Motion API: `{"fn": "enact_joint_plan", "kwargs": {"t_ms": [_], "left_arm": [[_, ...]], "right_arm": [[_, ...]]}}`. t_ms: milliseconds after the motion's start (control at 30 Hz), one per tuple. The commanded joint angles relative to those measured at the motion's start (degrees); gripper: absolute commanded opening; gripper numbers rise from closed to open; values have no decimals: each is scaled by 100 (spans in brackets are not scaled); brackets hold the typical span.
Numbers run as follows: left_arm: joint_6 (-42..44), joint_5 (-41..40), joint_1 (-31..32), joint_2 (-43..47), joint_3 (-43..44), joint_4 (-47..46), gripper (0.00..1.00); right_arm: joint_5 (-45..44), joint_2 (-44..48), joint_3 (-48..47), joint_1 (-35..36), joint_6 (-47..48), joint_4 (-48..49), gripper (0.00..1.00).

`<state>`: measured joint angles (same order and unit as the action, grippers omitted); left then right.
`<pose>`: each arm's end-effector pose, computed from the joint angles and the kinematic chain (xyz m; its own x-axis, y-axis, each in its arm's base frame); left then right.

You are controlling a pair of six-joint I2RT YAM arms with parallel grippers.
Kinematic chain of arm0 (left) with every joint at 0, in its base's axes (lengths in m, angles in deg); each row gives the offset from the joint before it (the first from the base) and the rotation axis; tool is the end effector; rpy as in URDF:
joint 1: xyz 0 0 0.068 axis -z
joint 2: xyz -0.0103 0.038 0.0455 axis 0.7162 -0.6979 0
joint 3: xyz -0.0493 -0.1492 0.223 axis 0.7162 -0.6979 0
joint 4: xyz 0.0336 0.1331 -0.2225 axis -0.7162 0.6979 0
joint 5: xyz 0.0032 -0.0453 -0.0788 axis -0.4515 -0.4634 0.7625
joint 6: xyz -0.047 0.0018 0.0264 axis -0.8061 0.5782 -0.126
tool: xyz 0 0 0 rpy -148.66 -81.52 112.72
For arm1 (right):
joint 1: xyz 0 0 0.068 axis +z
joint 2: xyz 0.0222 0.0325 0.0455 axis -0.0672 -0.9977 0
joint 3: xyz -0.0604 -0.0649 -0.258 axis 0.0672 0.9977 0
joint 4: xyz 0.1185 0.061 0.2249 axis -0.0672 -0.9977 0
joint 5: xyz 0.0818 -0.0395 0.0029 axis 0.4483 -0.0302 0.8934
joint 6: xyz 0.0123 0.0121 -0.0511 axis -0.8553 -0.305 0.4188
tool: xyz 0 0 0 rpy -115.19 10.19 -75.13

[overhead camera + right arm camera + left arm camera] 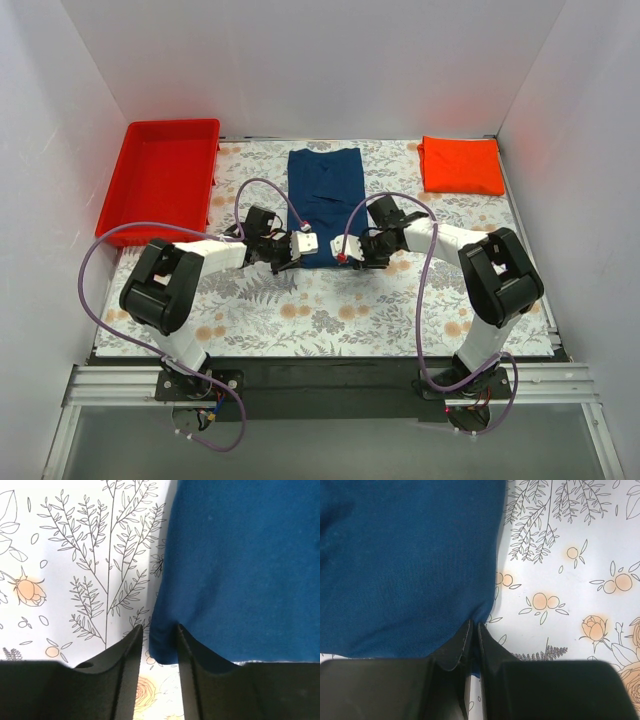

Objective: Fold and stack the t-shirts
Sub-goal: Fold the tshirt

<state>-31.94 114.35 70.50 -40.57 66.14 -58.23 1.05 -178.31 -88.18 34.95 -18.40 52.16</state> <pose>0.2807 -0.1523 0.1401 -0.5994 0.4666 -0.6504 0.7821 0.5146 -0.3515 0.2829 0.1865 0.1617 0.3259 -0.8233 -0.4647 -0.9345 -0.2060 -0.2904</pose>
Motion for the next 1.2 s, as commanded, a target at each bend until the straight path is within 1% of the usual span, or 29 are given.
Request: {"fn": "enact_joint_plan", "kwargs": {"t_ms": [0, 33, 67, 133, 167, 200, 233, 267, 400, 433, 467, 600, 700, 833, 933, 1000, 1033, 1067, 1167], "left_arm": [[-14, -226, 3, -163, 57, 327, 2], [-32, -217, 3, -163, 57, 327, 2], [-49, -209, 3, -154, 75, 345, 2], [-32, -165, 3, -76, 66, 371, 1], [-32, -147, 3, -40, 75, 415, 1], [-23, -104, 3, 64, 75, 441, 0], [-23, -86, 3, 126, 84, 485, 0], [-6, -68, 3, 197, 84, 555, 0], [-76, 20, 3, 671, 224, 784, 0], [-224, 29, -5, 768, 268, 810, 0], [-278, 64, -23, 960, 338, 906, 0], [-542, 169, -120, 1251, 742, 1241, 0], [-507, 99, -155, 1436, 989, 1399, 0], [-243, 160, -146, 1717, 1059, 1733, 0], [117, 231, -76, 1972, 1138, 2408, 0], [231, 335, -23, 2182, 1130, 2909, 0], [267, 397, 46, 2419, 1121, 3094, 0], [293, 450, 73, 2578, 1112, 3470, 0], [285, 635, 161, 3088, 1103, 4166, 0]], "right_arm": [[-283, -432, 156, -24, 8, -987, 39], [-388, -502, 156, -24, -97, -874, 36], [-459, -607, 174, -24, -167, -786, 31], [-547, -678, 148, -24, -273, -662, 25], [-556, -687, 113, -33, -413, -610, 17], [-574, -670, 25, -24, -475, -609, 5], [-591, -643, -2, -24, -528, -618, 5], [-600, -530, -45, -24, -615, -618, 1], [-583, -38, -309, -77, -905, -705, 1], [-496, 68, -423, -94, -967, -741, 1], [-469, 260, -641, -121, -1029, -793, 1], [-389, 596, -1204, -235, -1213, -1039, 1], [-372, 815, -1373, -235, -1249, -1163, 1], [-398, 1079, -1277, -235, -1275, -1312, 1], [-354, 1482, -1206, -191, -1328, -1522, 1], [-319, 1702, -1145, -52, -1346, -1839, 1], [-310, 1973, -1031, 19, -1346, -2005, 1], [-310, 2124, -961, 98, -1328, -2268, 1], [-284, 2792, -697, 607, -1415, -2690, 1]]}}
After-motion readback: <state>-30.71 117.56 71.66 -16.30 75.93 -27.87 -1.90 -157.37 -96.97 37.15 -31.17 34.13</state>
